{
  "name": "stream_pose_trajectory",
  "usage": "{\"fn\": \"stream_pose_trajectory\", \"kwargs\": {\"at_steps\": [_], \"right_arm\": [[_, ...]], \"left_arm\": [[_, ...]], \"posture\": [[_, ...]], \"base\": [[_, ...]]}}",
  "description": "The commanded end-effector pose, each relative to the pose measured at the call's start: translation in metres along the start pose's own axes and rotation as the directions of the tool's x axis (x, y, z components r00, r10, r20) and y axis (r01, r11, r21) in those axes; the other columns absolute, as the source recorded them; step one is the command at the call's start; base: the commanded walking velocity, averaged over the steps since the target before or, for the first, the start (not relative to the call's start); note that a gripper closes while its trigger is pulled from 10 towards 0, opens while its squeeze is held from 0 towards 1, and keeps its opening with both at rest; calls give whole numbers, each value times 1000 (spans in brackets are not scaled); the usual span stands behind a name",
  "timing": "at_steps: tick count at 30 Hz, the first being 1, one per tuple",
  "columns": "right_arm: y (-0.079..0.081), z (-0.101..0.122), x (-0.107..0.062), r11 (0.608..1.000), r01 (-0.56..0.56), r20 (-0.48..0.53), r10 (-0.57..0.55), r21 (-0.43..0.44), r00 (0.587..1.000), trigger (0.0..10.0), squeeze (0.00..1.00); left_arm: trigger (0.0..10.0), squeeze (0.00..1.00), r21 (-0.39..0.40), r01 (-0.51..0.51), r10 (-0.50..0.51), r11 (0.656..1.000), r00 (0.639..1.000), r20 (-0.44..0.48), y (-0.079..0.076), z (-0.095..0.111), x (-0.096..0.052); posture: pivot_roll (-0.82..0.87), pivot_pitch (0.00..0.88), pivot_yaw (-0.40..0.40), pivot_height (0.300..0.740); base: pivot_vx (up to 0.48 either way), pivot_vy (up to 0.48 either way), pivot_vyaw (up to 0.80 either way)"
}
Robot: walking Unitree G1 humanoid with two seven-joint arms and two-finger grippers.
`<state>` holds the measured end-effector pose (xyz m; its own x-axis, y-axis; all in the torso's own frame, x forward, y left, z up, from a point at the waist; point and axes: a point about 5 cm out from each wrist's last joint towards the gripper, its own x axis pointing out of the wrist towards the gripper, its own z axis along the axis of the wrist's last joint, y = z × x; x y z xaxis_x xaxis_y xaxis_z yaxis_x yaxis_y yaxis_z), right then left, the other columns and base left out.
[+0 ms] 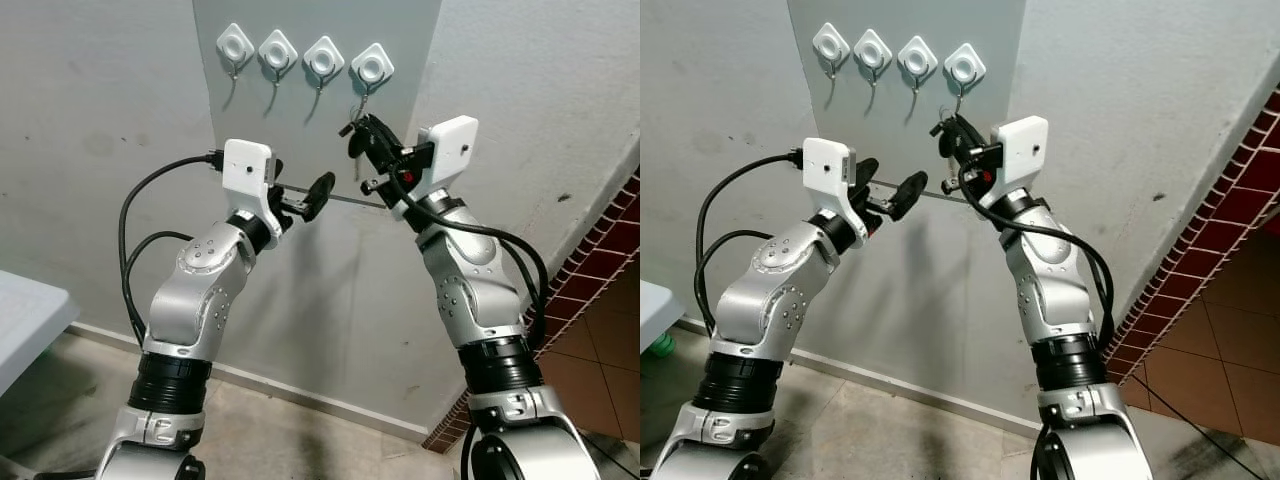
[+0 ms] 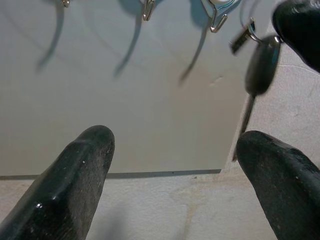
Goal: Hang keys on a hook
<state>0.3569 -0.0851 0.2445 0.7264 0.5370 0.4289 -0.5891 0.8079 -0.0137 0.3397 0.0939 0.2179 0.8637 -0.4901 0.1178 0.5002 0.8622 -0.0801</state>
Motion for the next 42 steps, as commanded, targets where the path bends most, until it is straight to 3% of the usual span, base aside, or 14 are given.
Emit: {"fn": "stream_pose_trajectory", "kwargs": {"at_steps": [1,16,22,30,42], "right_arm": [[-2,7,7,1000,-17,33,16,18,999,10000,0],[-15,8,21,988,22,74,-34,154,997,10000,0],[-23,10,25,964,58,102,-87,259,991,10000,0],[-29,10,28,939,75,113,-119,336,986,10000,0],[-34,-1,29,885,118,62,-163,451,985,10000,0]], "left_arm": [[10000,0,16,18,-18,1000,999,27,-3,9,2],[10000,0,15,16,-17,1000,999,32,-4,9,0],[10000,0,15,16,-17,1000,999,34,-3,10,0],[10000,0,17,17,-17,1000,999,34,-2,11,0],[10000,0,15,13,-13,1000,999,39,-1,13,-1]], "posture": [[-28,0,-16,740],[-14,0,-24,740],[-11,0,-26,740],[-11,0,-23,740],[-5,0,-23,740]], "base": [[0,0,0],[0,0,0],[0,0,0],[0,0,0],[0,0,0]]}}
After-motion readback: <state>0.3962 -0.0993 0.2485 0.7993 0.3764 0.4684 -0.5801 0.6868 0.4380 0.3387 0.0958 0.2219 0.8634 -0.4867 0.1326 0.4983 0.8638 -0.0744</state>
